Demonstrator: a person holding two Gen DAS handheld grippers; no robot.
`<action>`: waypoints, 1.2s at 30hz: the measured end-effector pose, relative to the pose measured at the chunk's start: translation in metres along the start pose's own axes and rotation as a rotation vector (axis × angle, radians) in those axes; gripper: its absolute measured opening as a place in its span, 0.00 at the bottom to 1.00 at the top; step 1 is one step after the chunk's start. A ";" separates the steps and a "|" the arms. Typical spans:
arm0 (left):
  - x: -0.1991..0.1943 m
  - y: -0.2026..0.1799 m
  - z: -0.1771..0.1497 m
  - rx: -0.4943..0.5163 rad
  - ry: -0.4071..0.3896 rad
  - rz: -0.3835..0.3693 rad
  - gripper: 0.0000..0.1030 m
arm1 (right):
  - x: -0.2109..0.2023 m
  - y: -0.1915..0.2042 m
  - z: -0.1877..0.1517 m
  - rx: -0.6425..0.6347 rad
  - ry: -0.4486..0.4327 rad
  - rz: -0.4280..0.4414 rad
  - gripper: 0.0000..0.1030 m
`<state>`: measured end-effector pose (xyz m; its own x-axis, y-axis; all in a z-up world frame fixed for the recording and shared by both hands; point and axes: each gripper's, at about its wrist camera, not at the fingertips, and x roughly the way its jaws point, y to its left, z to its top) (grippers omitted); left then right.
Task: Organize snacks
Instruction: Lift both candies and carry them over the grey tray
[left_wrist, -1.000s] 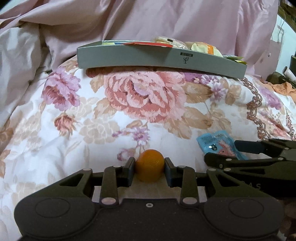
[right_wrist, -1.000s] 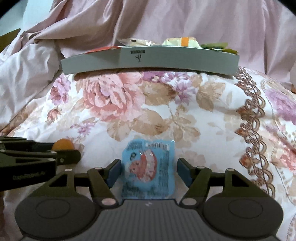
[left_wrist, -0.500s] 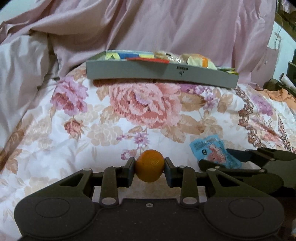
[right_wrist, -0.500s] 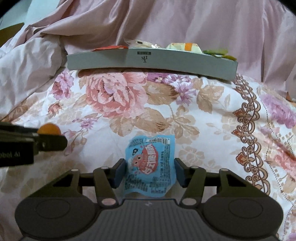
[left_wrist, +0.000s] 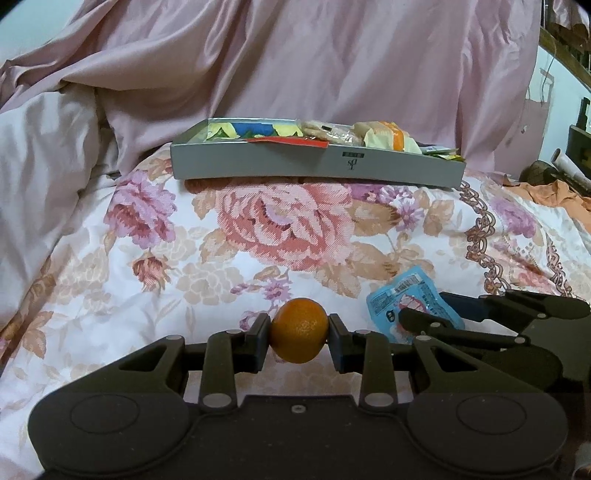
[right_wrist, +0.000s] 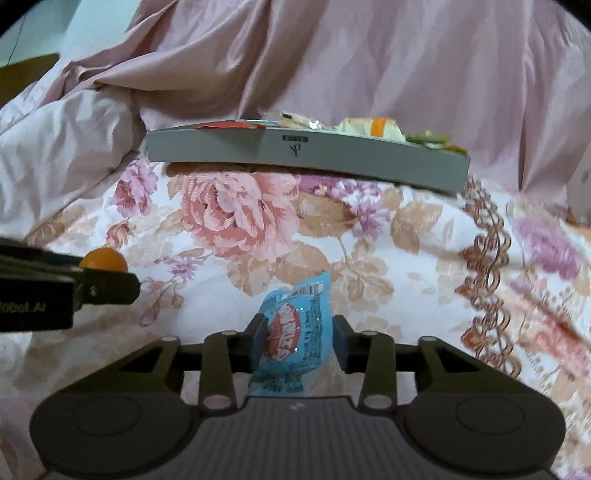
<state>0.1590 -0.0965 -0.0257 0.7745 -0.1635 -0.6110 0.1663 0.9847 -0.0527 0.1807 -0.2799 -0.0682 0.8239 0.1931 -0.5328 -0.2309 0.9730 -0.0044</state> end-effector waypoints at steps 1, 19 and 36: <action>0.000 0.001 0.000 -0.002 0.002 0.002 0.34 | 0.002 -0.002 0.000 0.015 0.017 0.011 0.53; -0.001 -0.001 0.004 -0.004 -0.015 0.002 0.34 | 0.007 0.031 -0.013 -0.197 -0.006 -0.038 0.56; -0.007 0.010 0.057 -0.040 -0.151 0.045 0.34 | -0.027 0.029 0.021 -0.204 -0.351 -0.124 0.57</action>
<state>0.1896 -0.0886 0.0229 0.8644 -0.1230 -0.4876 0.1067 0.9924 -0.0612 0.1624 -0.2543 -0.0359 0.9699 0.1421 -0.1976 -0.1879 0.9533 -0.2366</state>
